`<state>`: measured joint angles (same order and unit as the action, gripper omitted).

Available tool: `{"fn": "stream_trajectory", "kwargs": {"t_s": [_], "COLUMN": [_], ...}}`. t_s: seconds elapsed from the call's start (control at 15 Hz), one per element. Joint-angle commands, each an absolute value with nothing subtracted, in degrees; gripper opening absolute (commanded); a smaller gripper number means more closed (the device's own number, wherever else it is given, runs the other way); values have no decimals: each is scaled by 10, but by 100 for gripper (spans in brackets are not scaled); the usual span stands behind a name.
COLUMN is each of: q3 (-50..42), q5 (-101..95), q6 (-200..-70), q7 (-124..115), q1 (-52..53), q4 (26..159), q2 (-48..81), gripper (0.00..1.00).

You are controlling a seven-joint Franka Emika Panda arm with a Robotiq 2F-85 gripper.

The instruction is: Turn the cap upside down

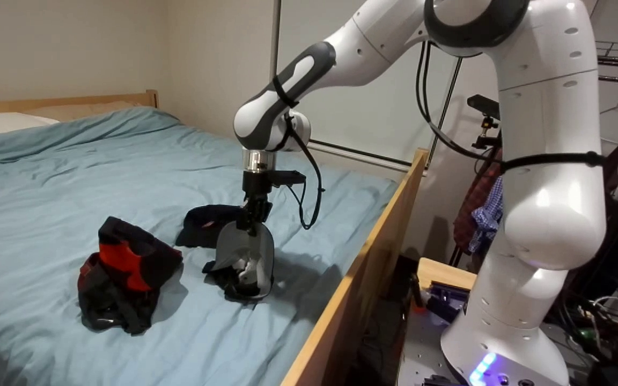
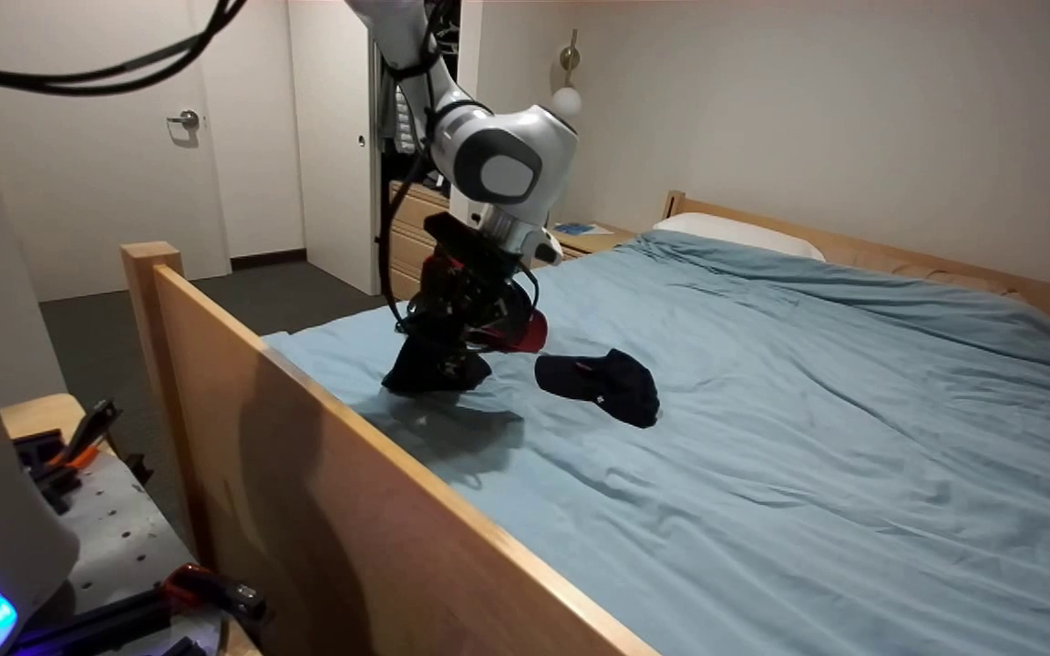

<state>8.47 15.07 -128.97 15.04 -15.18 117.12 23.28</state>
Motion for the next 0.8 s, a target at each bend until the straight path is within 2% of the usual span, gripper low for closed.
{"fn": "stream_trajectory", "kwargs": {"t_s": [0.0, 0.4, 0.73], "q3": [11, -17, -16], "q5": [105, 114, 183], "q6": [-1246, -1274, -1316], "q7": [55, 58, 68], "q1": [-99, -99, -148], "q4": [1097, 1007, 986], "q2": [297, 364, 363], "gripper": [6, 5, 5]}}
